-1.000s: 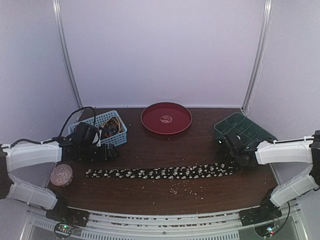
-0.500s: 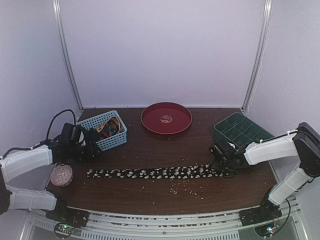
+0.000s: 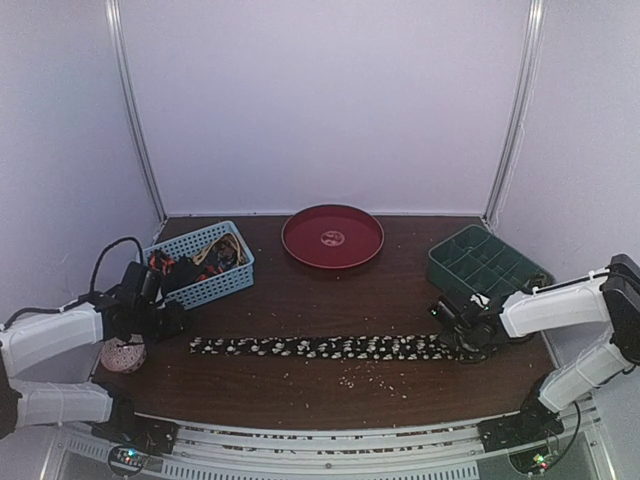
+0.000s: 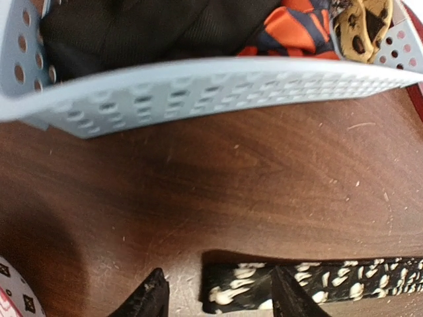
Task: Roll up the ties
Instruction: Adjust the tie at the center of the board, then roll the tie at the center of the board.
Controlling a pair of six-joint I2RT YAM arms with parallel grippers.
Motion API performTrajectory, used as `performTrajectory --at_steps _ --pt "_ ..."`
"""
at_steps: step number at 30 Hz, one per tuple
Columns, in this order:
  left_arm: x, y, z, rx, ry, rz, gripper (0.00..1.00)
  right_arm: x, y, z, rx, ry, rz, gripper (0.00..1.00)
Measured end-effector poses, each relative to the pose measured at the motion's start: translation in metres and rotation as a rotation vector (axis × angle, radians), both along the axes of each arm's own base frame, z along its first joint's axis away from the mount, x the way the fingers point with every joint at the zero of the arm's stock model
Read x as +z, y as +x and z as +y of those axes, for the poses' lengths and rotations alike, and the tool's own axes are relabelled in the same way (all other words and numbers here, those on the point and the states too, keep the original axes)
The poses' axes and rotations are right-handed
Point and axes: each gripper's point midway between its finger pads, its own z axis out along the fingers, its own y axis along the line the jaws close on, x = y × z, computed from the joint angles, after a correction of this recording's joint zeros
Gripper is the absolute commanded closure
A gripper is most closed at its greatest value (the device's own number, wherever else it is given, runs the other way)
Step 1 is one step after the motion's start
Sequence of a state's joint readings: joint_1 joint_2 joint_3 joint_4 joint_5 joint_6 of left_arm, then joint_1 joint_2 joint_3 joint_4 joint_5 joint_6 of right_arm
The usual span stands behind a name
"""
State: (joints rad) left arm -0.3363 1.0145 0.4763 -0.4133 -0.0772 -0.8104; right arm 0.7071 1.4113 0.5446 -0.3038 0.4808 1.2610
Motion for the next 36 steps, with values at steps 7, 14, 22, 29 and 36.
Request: performTrajectory --at_steps 7,14,22,29,36 --pt "-0.029 -0.015 -0.008 -0.023 -0.055 0.062 0.6 0.004 -0.018 -0.022 -0.1 -0.039 0.028 1.0" --pt "-0.04 -0.011 -0.026 -0.088 -0.117 0.077 0.68 0.031 -0.008 -0.001 -0.006 0.07 -0.046 0.8" --pt "-0.041 0.0 -0.035 -0.134 -0.128 0.058 0.78 0.076 0.016 0.076 0.244 0.28 -0.198 0.83" --pt "-0.04 0.001 -0.04 -0.181 -0.13 0.046 1.0 0.081 0.028 0.193 0.535 0.436 -0.242 0.98" --pt "-0.023 0.005 -0.049 -0.222 -0.167 -0.001 1.0 0.085 0.044 0.336 0.802 0.613 -0.273 1.0"
